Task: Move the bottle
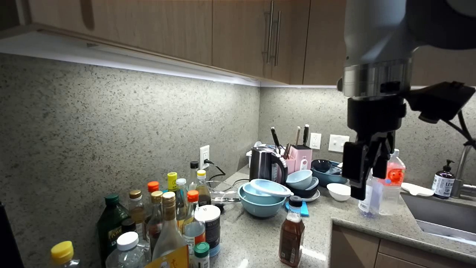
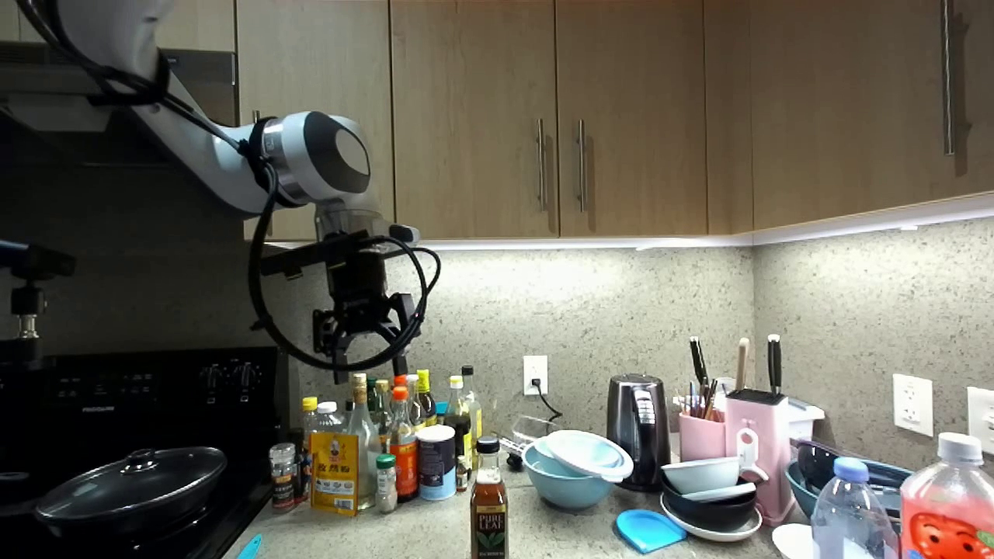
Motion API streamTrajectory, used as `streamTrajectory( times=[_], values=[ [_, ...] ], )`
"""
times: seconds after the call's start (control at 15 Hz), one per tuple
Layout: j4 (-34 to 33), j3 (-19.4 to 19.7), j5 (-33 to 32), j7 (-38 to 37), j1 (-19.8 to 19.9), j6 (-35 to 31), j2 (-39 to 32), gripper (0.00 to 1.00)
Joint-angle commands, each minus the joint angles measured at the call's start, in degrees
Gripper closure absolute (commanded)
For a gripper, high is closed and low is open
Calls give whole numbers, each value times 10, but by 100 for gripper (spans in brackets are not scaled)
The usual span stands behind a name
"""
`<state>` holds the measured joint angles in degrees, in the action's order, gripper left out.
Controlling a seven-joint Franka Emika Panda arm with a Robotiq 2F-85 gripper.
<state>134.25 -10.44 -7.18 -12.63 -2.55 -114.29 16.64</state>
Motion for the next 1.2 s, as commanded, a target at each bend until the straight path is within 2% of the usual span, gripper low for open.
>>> streamTrajectory(
  times=[0.0, 0.13, 0.2, 0.6, 1.13],
  values=[
    [-37, 15, 1, 37, -9, -8, -58, 0],
    [-57, 20, -4, 51, -8, 4, -86, 0],
    [-35, 18, -2, 28, -11, -1, -59, 0],
    [-42, 21, -1, 30, -14, -1, -70, 0],
    [-121, 33, 8, 64, -15, -63, -181, 0]
  ],
)
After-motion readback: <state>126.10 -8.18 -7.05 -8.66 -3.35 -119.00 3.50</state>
